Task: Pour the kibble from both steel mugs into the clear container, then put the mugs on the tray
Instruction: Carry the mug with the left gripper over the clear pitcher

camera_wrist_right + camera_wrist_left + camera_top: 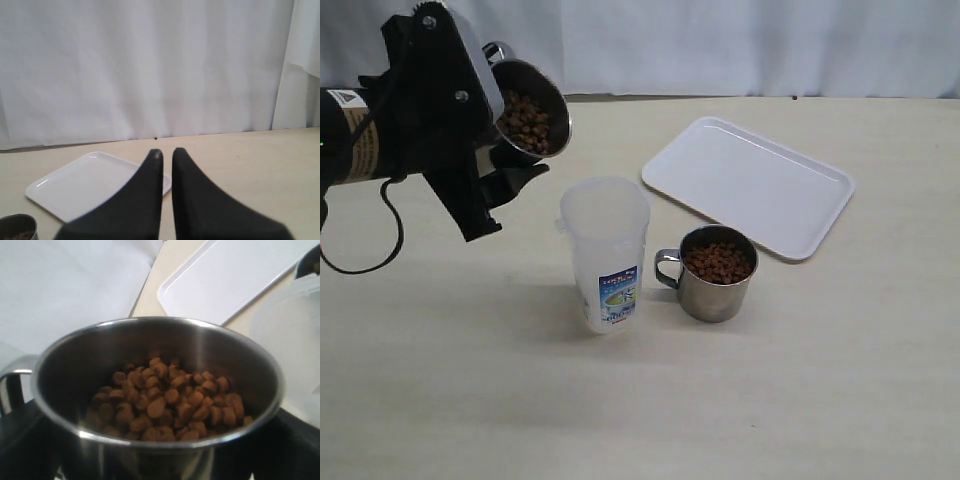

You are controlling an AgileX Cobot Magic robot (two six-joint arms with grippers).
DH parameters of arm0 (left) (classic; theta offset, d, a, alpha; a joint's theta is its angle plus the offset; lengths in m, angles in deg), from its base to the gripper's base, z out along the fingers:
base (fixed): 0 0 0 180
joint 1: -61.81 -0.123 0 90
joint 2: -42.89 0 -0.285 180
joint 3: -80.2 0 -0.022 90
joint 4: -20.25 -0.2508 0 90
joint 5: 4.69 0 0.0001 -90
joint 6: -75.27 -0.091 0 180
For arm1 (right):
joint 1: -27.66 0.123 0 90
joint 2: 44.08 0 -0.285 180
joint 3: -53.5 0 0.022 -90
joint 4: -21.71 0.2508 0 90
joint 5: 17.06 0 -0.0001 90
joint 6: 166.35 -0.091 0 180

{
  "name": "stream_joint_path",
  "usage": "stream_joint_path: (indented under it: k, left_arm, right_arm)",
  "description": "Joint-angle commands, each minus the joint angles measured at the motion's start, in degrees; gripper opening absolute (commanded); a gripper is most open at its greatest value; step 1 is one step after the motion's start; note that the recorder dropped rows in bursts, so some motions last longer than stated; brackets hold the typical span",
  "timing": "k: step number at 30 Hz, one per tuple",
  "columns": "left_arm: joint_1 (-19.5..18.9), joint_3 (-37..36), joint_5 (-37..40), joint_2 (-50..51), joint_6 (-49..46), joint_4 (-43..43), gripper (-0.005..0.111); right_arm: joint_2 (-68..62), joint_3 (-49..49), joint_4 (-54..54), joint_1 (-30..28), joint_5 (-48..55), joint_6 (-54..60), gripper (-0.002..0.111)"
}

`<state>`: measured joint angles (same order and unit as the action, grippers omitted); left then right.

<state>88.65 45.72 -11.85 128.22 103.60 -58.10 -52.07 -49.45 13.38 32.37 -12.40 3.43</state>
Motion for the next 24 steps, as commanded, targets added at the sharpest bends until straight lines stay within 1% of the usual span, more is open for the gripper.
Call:
stream_joint_path:
  k: [1, 4, 8, 12, 18, 24]
  left_arm:
    - [0.9, 2.1, 2.3, -0.4, 0.3, 1.0, 0.000]
    - [1.5, 2.1, 2.3, -0.4, 0.0, 0.9, 0.000]
    - [3.6, 2.1, 3.0, -0.4, 0.0, -2.1, 0.000]
    - [6.8, 2.1, 7.2, -0.4, -1.6, -2.2, 0.000]
    - [10.0, 2.1, 11.1, -0.4, -3.2, -2.2, 0.000]
    - [10.8, 2.1, 11.7, -0.4, -4.7, -2.0, 0.000]
  right_arm:
    - [0.2, 0.2, 0.0, 0.1, -0.1, 0.5, 0.005]
    - [0.2, 0.2, 0.0, 0.1, -0.1, 0.5, 0.005]
    - [0.2, 0.2, 0.0, 0.1, -0.1, 0.5, 0.005]
    - [0.2, 0.2, 0.0, 0.1, -0.1, 0.5, 0.005]
    - [0.2, 0.2, 0.0, 0.1, -0.1, 0.5, 0.005]
    - [0.2, 0.2, 0.0, 0.1, -0.1, 0.5, 0.005]
